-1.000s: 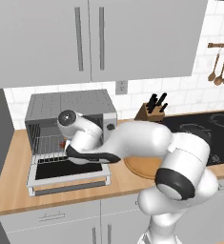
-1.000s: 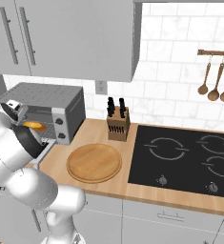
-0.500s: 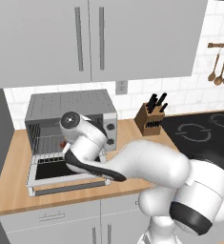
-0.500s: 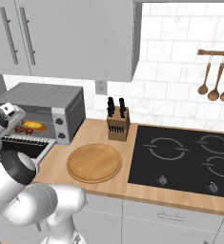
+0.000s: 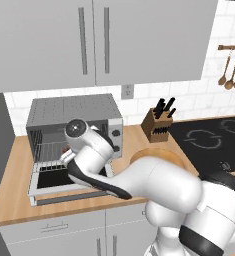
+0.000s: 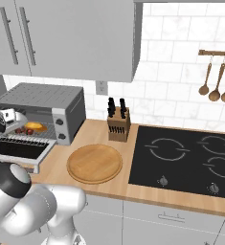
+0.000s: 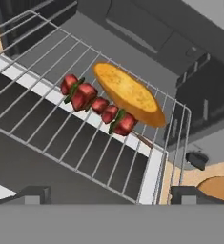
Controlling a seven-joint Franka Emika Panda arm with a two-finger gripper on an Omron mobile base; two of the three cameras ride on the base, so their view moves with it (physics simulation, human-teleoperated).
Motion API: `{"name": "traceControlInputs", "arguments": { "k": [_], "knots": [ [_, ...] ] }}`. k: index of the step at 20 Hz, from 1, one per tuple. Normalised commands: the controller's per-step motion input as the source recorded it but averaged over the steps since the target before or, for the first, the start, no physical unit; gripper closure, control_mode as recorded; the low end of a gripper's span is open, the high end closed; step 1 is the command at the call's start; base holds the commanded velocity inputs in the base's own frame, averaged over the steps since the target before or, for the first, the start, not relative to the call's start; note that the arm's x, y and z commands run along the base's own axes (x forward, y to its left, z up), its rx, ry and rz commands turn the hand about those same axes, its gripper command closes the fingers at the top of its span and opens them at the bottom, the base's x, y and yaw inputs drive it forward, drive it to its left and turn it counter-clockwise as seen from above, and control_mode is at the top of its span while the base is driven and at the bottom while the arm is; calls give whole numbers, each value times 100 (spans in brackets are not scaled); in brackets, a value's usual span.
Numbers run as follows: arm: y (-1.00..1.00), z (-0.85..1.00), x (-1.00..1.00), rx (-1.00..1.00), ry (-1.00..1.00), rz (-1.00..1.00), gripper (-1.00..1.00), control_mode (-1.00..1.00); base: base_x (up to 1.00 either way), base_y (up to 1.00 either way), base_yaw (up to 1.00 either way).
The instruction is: Pick up the kebab skewer and baguette bread, and place them inside the toaster oven. Close the toaster oven door and start by setting the timer.
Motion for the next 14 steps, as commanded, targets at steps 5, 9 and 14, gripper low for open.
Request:
{"name": "traceControlInputs", "arguments": {
  "k": [5, 9, 14],
  "knots": [
    [-17, -1, -13, 33, 0, -33, -100, -100, 0, 0, 0],
    [-12, -19, -8, 24, -7, -26, -100, -100, 0, 0, 0],
    [-5, -12, -5, 12, -9, -9, -100, -100, 0, 0, 0]
  ]
}}
